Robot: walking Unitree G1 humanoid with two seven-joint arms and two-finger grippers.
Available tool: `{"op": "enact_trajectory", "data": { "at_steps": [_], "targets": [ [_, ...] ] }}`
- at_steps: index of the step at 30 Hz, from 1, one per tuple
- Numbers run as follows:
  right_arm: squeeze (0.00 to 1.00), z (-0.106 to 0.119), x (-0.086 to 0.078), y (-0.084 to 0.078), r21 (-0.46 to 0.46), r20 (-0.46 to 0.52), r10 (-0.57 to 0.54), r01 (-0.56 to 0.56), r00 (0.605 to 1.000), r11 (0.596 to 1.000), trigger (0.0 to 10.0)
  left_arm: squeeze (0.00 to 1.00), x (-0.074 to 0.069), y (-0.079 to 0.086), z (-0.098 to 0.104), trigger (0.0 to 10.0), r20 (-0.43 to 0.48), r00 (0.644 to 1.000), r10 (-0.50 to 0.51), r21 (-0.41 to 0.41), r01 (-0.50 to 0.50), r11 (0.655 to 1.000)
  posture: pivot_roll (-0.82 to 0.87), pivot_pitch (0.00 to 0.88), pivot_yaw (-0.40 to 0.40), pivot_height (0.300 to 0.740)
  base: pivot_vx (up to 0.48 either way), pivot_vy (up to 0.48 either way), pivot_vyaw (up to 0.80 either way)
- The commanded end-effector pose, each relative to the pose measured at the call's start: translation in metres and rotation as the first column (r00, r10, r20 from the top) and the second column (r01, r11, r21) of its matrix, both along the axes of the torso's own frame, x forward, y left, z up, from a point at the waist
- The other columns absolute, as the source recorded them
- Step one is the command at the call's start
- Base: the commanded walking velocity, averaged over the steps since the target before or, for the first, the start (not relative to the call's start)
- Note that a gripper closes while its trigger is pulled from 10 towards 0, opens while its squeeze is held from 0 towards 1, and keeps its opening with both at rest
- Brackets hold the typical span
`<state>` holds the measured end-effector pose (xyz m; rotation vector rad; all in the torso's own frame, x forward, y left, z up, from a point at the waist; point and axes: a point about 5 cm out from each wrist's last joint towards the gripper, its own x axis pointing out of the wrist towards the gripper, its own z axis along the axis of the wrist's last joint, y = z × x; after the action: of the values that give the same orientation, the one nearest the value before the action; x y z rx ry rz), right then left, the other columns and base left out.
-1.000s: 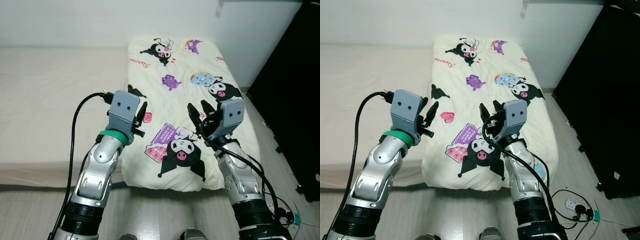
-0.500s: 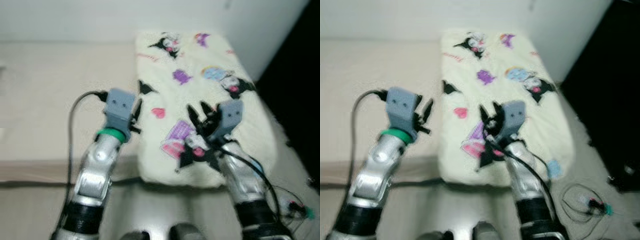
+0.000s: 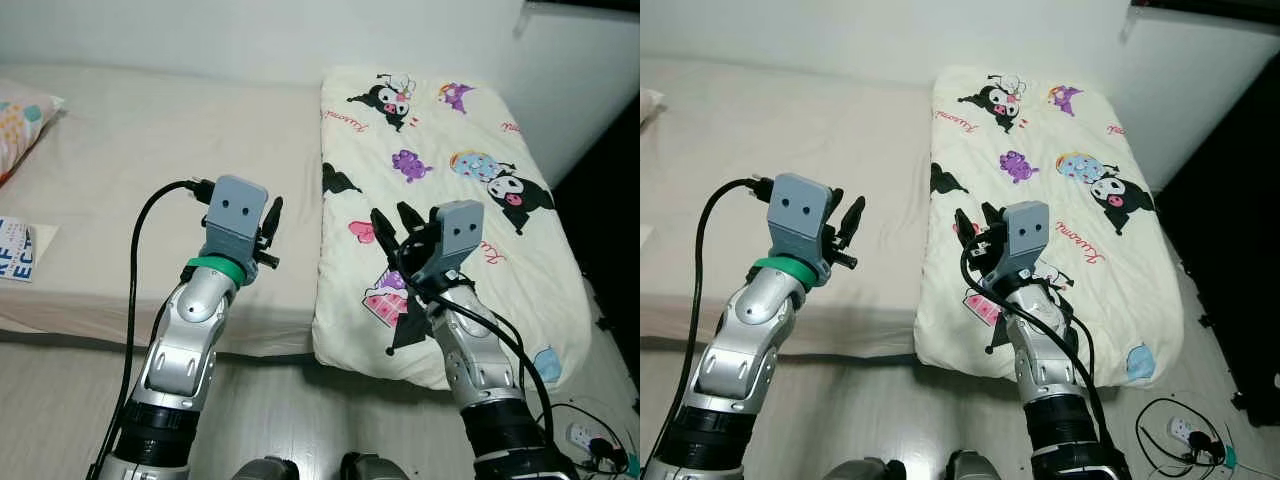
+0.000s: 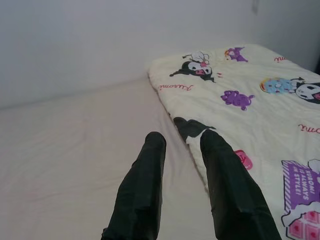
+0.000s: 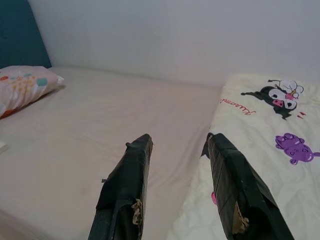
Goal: Clean up the room
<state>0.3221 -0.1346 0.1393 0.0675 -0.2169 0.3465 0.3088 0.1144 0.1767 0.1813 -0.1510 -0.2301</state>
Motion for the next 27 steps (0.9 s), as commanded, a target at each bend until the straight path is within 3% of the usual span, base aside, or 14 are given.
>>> {"op": "enact_trajectory", "data": {
  "at_steps": [1, 13, 23, 27],
  "targets": [
    [0.00, -0.0056, -0.0006, -0.0034, -0.010, -0.019, -0.015, 0.014, 1.000, 1.000, 10.0, 0.00, -0.0010, -0.0035, -0.0019, 10.0, -0.001, 1.000, -0.017, 0.008, 0.017, 1.000, 0.00, 0.037, 0.012, 0.740, 0.000, -0.401, 0.00],
    [0.00, -0.0061, -0.0003, -0.0032, -0.017, -0.021, -0.014, 0.013, 1.000, 1.000, 10.0, 0.00, -0.0005, -0.0032, -0.0028, 10.0, -0.008, 1.000, -0.011, 0.005, 0.012, 1.000, 0.00, 0.036, 0.012, 0.740, 0.000, -0.388, 0.00],
    [0.00, -0.0069, -0.0009, -0.0028, -0.020, -0.025, -0.006, 0.006, 1.000, 1.000, 10.0, 0.00, 0.0010, -0.0014, -0.0052, 10.0, -0.027, 1.000, 0.005, -0.003, -0.005, 1.000, 0.00, 0.039, 0.013, 0.740, 0.000, 0.000, 0.00],
    [0.00, -0.0097, 0.0001, -0.0027, -0.045, -0.037, -0.018, 0.016, 0.999, 0.999, 10.0, 0.00, 0.0012, -0.0016, -0.0071, 10.0, -0.032, 0.999, 0.009, 0.009, -0.009, 1.000, 0.00, 0.037, 0.013, 0.740, 0.000, 0.000, 0.71]
  ]
}}
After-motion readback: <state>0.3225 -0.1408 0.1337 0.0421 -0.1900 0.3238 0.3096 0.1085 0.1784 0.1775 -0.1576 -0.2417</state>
